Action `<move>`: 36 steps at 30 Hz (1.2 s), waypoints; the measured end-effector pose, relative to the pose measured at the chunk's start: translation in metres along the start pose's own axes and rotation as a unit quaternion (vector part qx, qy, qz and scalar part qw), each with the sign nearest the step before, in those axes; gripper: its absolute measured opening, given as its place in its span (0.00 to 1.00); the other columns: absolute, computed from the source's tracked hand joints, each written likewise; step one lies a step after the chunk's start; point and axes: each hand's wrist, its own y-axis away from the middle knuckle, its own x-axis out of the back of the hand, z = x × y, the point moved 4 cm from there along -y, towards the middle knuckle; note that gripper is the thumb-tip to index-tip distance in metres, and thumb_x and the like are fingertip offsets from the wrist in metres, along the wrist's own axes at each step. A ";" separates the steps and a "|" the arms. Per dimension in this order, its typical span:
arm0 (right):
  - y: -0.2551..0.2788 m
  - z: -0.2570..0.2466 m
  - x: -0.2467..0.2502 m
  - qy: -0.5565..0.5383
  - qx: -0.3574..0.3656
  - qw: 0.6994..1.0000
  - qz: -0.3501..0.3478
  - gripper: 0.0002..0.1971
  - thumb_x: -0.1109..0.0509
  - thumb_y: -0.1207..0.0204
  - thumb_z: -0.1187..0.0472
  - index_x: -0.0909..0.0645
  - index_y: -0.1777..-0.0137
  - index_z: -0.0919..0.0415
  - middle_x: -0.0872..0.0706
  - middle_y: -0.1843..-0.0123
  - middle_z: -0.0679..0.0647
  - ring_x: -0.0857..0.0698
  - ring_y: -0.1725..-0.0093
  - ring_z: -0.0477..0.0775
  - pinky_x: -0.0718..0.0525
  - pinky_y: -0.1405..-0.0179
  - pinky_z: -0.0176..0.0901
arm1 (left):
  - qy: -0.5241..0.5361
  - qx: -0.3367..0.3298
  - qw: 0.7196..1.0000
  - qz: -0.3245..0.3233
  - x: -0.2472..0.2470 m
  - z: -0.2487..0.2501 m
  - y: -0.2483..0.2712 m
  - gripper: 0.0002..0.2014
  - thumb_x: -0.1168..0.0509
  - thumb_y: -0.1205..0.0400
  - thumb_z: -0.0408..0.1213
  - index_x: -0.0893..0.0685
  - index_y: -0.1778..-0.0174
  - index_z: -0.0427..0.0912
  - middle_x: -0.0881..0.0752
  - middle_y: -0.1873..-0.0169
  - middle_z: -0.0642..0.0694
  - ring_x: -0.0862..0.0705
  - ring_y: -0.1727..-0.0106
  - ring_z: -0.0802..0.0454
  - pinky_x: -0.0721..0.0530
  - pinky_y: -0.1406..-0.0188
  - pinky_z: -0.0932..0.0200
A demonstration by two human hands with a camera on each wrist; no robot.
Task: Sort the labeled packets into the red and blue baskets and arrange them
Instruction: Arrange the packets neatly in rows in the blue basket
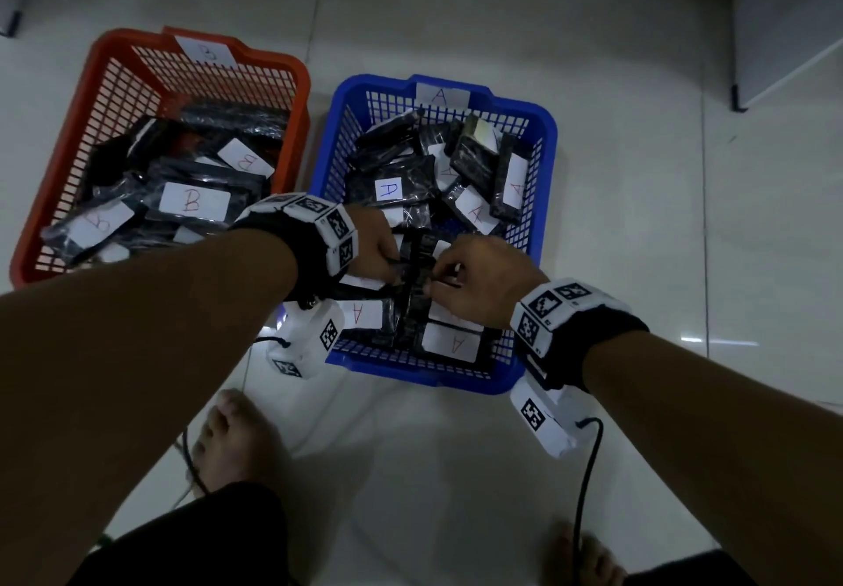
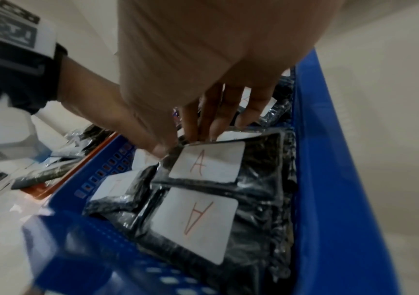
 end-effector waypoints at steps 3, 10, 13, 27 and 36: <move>-0.005 0.006 0.024 0.033 -0.019 0.978 0.203 0.10 0.32 0.22 0.48 0.16 0.50 0.52 0.18 0.49 0.48 0.20 0.49 0.50 0.25 0.55 0.40 | 0.045 0.001 0.986 0.159 0.024 -0.004 -0.002 0.10 0.29 0.24 0.53 0.10 0.57 0.52 0.12 0.57 0.54 0.14 0.54 0.53 0.15 0.52 0.57; -0.031 0.022 0.044 0.130 -0.058 0.956 0.257 0.26 0.30 0.23 0.52 0.27 0.26 0.57 0.23 0.30 0.58 0.25 0.32 0.65 0.25 0.39 0.57 | -0.036 0.015 0.968 0.247 0.044 -0.009 -0.019 0.31 0.27 0.25 0.50 0.26 0.26 0.48 0.26 0.30 0.44 0.28 0.28 0.43 0.20 0.36 0.41; -0.045 0.025 0.041 0.136 -0.069 0.964 0.219 0.30 0.31 0.22 0.48 0.31 0.22 0.54 0.22 0.29 0.57 0.27 0.30 0.65 0.26 0.35 0.59 | -0.068 0.028 0.969 0.237 0.046 -0.007 -0.026 0.34 0.27 0.26 0.52 0.27 0.24 0.49 0.27 0.31 0.41 0.29 0.30 0.40 0.23 0.34 0.41; -0.024 0.008 0.052 0.065 0.076 0.959 0.266 0.13 0.37 0.17 0.53 0.19 0.38 0.58 0.11 0.48 0.55 0.13 0.53 0.62 0.17 0.53 0.55 | 0.085 -0.032 0.978 0.187 0.066 -0.005 -0.006 0.09 0.23 0.28 0.38 0.11 0.53 0.48 0.12 0.58 0.50 0.16 0.57 0.53 0.23 0.56 0.64; 0.016 -0.025 0.024 0.118 0.219 0.962 0.113 0.14 0.33 0.23 0.48 0.17 0.42 0.53 0.12 0.51 0.51 0.13 0.58 0.58 0.16 0.64 0.45 | 0.114 0.039 0.988 0.101 0.063 -0.003 0.022 0.11 0.22 0.28 0.48 0.10 0.56 0.48 0.14 0.65 0.56 0.20 0.64 0.61 0.24 0.66 0.65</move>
